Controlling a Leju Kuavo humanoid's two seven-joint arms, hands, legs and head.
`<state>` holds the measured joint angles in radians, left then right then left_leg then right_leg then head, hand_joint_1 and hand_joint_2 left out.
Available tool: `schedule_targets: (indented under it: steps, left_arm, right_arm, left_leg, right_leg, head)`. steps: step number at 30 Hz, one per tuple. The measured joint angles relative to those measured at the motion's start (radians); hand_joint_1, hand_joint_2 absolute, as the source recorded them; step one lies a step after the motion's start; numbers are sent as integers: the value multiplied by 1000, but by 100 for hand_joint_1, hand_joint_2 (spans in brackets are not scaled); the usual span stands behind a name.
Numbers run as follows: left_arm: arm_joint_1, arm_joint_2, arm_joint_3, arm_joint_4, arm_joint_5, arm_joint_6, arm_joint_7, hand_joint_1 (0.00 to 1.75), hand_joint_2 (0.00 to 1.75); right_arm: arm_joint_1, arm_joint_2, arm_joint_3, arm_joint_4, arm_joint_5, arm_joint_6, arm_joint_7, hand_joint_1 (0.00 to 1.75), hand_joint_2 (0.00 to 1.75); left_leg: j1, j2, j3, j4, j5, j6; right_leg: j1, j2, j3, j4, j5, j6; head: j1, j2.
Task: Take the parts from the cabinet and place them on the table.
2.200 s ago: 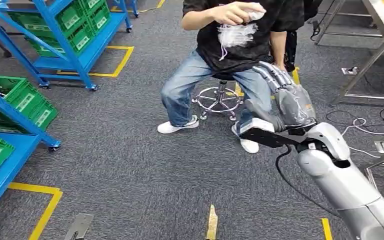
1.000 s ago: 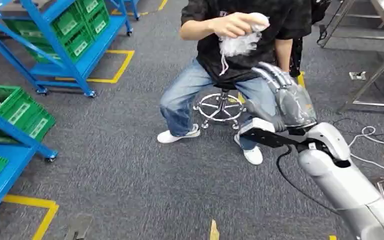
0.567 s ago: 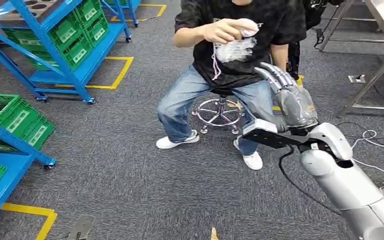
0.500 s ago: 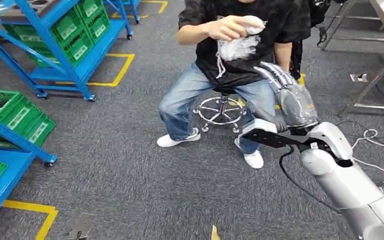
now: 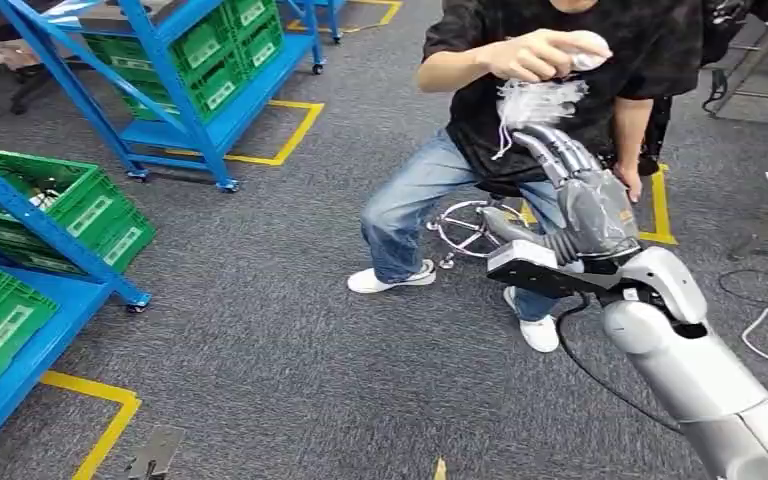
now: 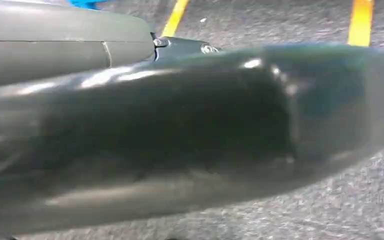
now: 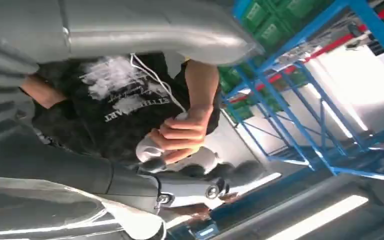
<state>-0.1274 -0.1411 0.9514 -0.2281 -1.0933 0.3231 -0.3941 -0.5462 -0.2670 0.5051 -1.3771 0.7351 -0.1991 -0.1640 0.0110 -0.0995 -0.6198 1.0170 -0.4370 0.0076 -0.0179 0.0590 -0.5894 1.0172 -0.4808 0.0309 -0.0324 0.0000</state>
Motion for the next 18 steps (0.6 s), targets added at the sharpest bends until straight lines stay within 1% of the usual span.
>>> schedule_targets:
  steps: [1,2,3,4,5,6,7,8,9,10,11,12,13,14,16,17,18]
  left_arm:
    - [2,0,0,0,1,0,0,0,0]
    - [3,5,0,0,2,1,0,0,0]
    - [4,2,0,0,2,1,0,0,0]
    - [2,3,0,0,2,1,-1,0,0]
    - [-1,2,0,0,3,1,-1,0,0]
    - [-2,2,0,0,4,1,-1,0,0]
    - [-1,2,0,0,4,1,-1,0,0]
    - [1,2,0,0,4,1,-1,0,0]
    - [1,2,0,0,5,1,-1,0,0]
    - [1,2,0,0,6,1,-1,0,0]
    - [1,3,0,0,6,2,-1,0,0]
    - [0,5,0,0,6,2,-1,0,0]
    - [-1,5,0,0,6,2,-1,0,0]
    - [-5,5,0,0,6,2,-1,0,0]
    - [-1,5,0,0,6,2,-2,0,0]
    - [0,5,0,0,6,2,-3,0,0]
    - [1,3,0,0,6,2,-3,0,0]
  right_arm:
    - [-2,0,0,-5,0,0,-1,0,175]
    - [-5,0,0,-9,0,0,-2,0,175]
    - [-8,0,0,-11,0,1,-2,0,175]
    - [-10,0,0,-18,-1,1,-3,0,175]
    - [-10,0,1,-21,-1,1,-5,0,175]
    - [-10,0,1,-21,-1,1,-5,0,175]
    - [-10,0,2,-21,-2,2,-5,0,175]
    - [-10,0,3,-21,-2,2,-5,0,175]
    - [-10,0,4,-22,-2,2,-5,0,175]
    - [-10,0,4,-24,-2,2,-5,0,175]
    - [-11,0,4,-27,-2,3,-5,0,175]
    - [-12,0,4,-32,-2,6,-6,0,175]
    - [-14,0,4,-35,-3,10,-8,0,175]
    - [-17,-2,4,-38,-4,13,-8,0,175]
    - [-21,-3,6,-39,-5,19,-9,0,175]
    - [-23,-3,8,-42,-6,21,-9,0,175]
    - [-25,-3,9,-45,-6,22,-10,0,175]
  left_leg:
    - [1,-9,0,-4,3,-6]
    - [-1,-9,-2,0,-1,-11]
    - [-7,39,-9,17,-18,-17]
    - [-6,65,-30,68,-50,-21]
    - [-4,79,-63,142,-86,-24]
    - [-2,85,-101,226,-120,-27]
    - [-1,87,-129,286,-139,-29]
    - [-1,87,-137,306,-136,-30]
    - [-1,87,-124,280,-111,-29]
    - [-1,90,-92,213,-69,-27]
    - [-2,102,-48,125,-26,-23]
    - [-5,133,-3,37,9,-16]
    - [-19,175,12,10,-9,-13]
    - [-19,169,9,1,-8,-5]
    - [-20,148,3,2,-8,1]
    - [-18,136,5,-4,-4,9]
    - [-10,128,9,-9,1,16]
  right_leg:
    - [2,-9,1,0,1,-4]
    - [-7,-22,4,-9,6,-13]
    - [-7,-32,9,-11,7,-22]
    - [-6,-42,9,-12,5,-27]
    - [-4,-53,10,-11,4,-29]
    - [-3,-65,11,-11,4,-30]
    - [-2,-76,11,-11,3,-31]
    - [-1,-88,12,-11,2,-32]
    - [-1,-98,13,-11,1,-31]
    - [-1,-109,15,-11,-1,-31]
    - [-1,-120,18,-11,-3,-28]
    - [0,-129,23,-11,-6,-25]
    - [8,-137,24,-9,-10,-20]
    - [11,-145,20,-8,-11,-15]
    - [13,-169,26,-13,-12,-8]
    - [13,-180,31,-14,-15,-2]
    - [7,-154,21,-4,-29,6]
  head:
    - [0,0]
    - [2,0]
    - [-5,0]
    - [-14,0]
    - [-14,0]
    - [-14,0]
    - [-13,0]
    - [-14,0]
    - [-13,0]
    - [-14,0]
    - [-13,0]
    - [-14,0]
    - [-14,0]
    - [-14,0]
    - [-13,0]
    - [-13,0]
    - [-13,0]
